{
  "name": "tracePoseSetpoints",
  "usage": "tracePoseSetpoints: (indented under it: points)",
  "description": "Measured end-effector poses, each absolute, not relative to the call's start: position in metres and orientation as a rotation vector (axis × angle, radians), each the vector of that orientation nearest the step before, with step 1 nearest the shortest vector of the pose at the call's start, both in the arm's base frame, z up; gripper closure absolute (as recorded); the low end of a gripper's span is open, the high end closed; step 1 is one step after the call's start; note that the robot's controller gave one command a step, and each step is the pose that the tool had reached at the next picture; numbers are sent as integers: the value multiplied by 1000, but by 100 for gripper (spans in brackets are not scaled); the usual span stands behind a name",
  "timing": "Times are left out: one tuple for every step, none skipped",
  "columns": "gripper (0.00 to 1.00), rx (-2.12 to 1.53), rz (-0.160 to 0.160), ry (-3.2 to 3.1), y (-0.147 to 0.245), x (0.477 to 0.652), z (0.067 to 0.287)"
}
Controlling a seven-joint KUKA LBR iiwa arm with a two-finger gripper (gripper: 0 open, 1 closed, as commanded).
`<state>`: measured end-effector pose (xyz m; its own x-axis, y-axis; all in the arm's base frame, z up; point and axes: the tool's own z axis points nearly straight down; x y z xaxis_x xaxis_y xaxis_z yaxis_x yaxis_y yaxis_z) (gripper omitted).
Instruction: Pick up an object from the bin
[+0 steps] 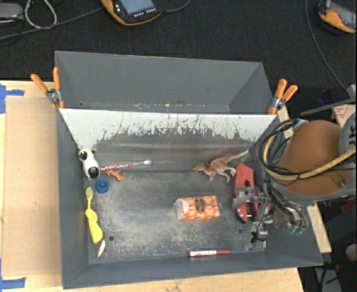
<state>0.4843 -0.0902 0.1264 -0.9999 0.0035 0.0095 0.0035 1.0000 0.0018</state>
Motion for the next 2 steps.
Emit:
tracePoseSetpoints:
  points:
    - [0, 0, -1, -3139, -90, 486, 131]
    - [0, -93, -2, -3136, -31, 489, 94]
